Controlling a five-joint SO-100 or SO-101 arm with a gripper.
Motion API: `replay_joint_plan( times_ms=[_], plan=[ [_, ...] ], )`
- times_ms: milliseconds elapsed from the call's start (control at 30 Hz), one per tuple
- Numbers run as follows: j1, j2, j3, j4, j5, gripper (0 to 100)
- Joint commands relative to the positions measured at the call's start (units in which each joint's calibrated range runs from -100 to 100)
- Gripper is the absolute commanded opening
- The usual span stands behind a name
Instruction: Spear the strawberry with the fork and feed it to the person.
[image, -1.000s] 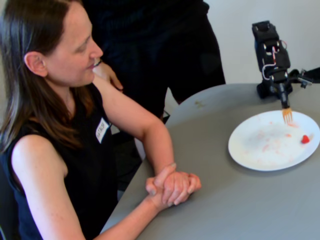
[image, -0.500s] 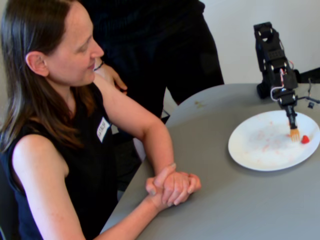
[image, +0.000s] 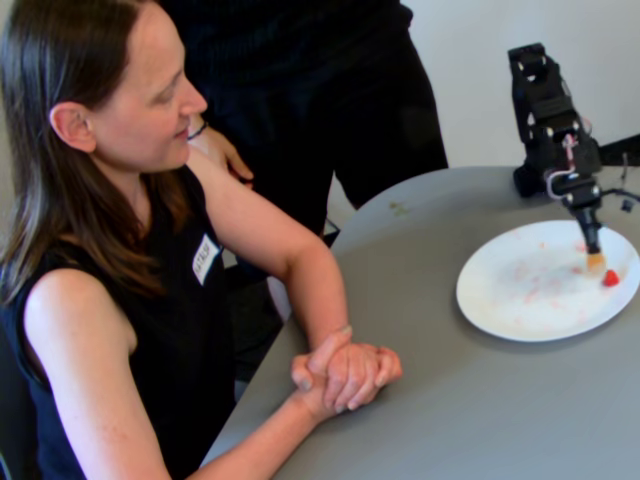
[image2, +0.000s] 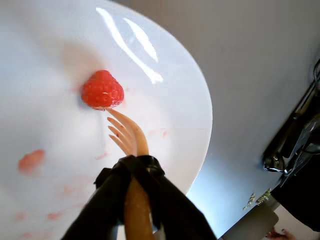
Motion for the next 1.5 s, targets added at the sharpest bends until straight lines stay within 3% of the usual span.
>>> replay_joint_plan(
  times_ms=[0,567,1067,1133,1300,1467],
  plan=[
    [-1.53,-1.47,-5.45,3.06,0.09,1],
    [-1.01,6.24,-14.2,6.1,-0.33,1],
    [-0.56,10.9,-4.19,4.8,0.2,1],
    [0.34,8.27,-7.71,6.1,0.2,1],
    [6.38,-5.37,-21.95,21.51,0.3,1],
    [14.66,-23.24,-28.27,27.43,5.02,1]
  ],
)
